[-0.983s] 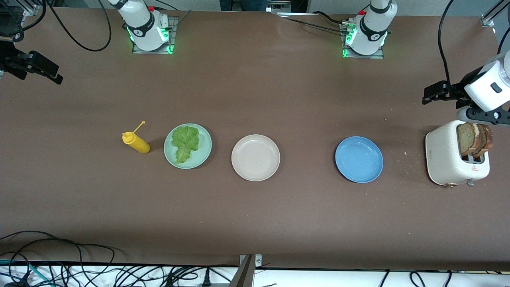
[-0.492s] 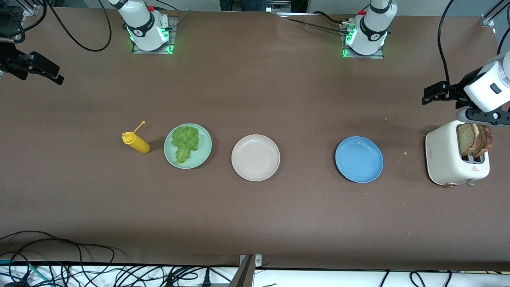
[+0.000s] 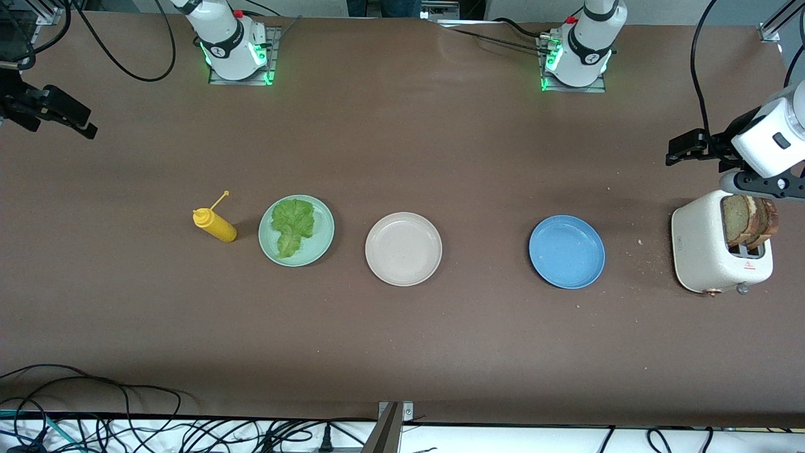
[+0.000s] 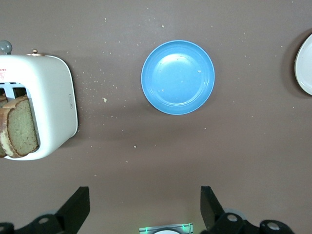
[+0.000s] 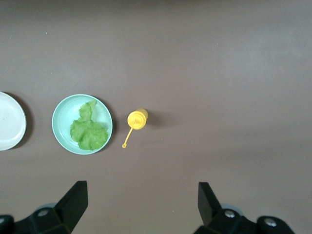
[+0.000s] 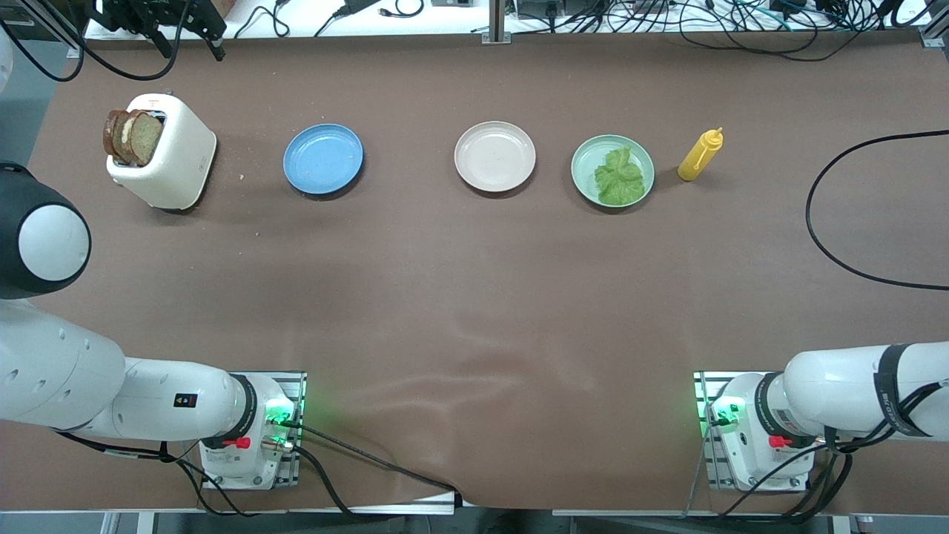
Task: Make sandwich on beige plate with both arms
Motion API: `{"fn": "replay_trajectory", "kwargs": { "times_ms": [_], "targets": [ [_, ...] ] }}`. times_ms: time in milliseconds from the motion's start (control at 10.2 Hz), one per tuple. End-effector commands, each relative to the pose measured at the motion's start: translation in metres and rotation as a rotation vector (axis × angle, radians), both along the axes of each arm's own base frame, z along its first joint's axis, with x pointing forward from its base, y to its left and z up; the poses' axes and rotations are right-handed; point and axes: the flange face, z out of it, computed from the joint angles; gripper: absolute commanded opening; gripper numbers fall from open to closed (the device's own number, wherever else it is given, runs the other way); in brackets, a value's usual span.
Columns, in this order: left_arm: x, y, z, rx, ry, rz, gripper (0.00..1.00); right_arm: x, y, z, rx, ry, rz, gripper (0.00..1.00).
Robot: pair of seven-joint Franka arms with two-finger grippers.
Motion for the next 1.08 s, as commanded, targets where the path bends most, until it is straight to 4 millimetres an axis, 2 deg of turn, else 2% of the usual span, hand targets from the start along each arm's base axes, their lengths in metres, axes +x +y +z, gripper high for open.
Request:
{"fn": "replay_trajectory", "kwargs": {
  "times_ms": [0,492,787,983],
  "targets": [
    [0.002,0.001,0.002,0.000,-0.006,-0.014,1.00,0.006,-0.005,-0.007,0.008,-0.003,-0.007,1.00],
    [0.003,0.001,0.001,0.000,-0.003,-0.011,1.00,0.025,-0.006,-0.035,-0.001,0.015,-0.003,1.00],
    [0.003,0.001,0.000,0.001,-0.002,-0.009,1.00,0.030,-0.006,-0.054,-0.025,0.028,0.003,1.00],
    [0.003,0.001,-0.001,0.001,0.000,-0.008,1.00,0.028,-0.004,-0.057,-0.025,0.033,0.004,1.00]
  ]
}}
